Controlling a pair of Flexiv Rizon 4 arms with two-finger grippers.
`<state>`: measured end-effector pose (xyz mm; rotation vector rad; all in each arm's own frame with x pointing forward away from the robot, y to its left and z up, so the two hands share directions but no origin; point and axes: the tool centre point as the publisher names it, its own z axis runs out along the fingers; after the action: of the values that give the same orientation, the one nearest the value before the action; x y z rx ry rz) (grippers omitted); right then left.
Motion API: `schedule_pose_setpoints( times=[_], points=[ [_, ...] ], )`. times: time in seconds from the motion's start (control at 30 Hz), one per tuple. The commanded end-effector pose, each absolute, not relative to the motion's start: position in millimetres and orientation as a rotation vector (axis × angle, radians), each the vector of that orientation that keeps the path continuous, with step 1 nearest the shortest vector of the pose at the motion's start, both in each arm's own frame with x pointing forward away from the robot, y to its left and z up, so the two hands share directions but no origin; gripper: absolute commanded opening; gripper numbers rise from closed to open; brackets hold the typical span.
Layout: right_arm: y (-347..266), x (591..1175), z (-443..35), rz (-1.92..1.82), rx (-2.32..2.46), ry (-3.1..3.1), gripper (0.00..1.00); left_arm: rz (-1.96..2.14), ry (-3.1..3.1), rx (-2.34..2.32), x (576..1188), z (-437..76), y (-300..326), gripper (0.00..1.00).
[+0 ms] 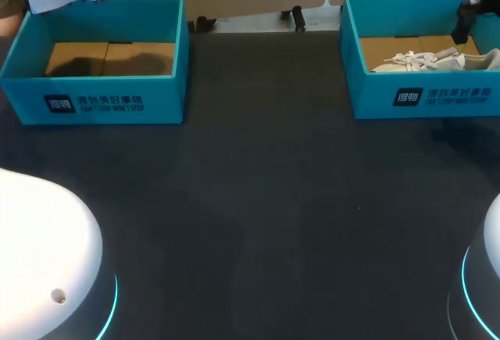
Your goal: Take the shoe out of the shoebox, open the shoe tongue, remove and reinsert the insole, then place the shoe into the shoebox
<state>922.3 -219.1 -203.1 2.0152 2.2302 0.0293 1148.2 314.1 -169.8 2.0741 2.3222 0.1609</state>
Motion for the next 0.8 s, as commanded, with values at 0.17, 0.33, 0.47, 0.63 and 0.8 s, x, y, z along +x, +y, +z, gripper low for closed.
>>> schedule_pose_setpoints(
  times=[0.17,0.33,0.47,0.63,0.8],
  points=[
    [-219,922,-203,0.029,2.015,2.229,1.0,0.24,2.295,2.088,1131,-159,307,0.0],
    [-219,922,-203,0.029,2.015,2.229,1.0,0.298,2.336,2.002,1105,-142,294,0.0],
    [-219,922,-203,0.029,2.015,2.229,1.0,0.35,2.446,1.883,1087,-135,287,0.0],
    [-219,922,-203,0.029,2.015,2.229,1.0,0.391,2.514,1.772,1065,-130,279,0.0],
    [-219,922,-203,0.029,2.015,2.229,1.0,0.391,2.54,1.713,1045,-125,267,0.0]
  ],
)
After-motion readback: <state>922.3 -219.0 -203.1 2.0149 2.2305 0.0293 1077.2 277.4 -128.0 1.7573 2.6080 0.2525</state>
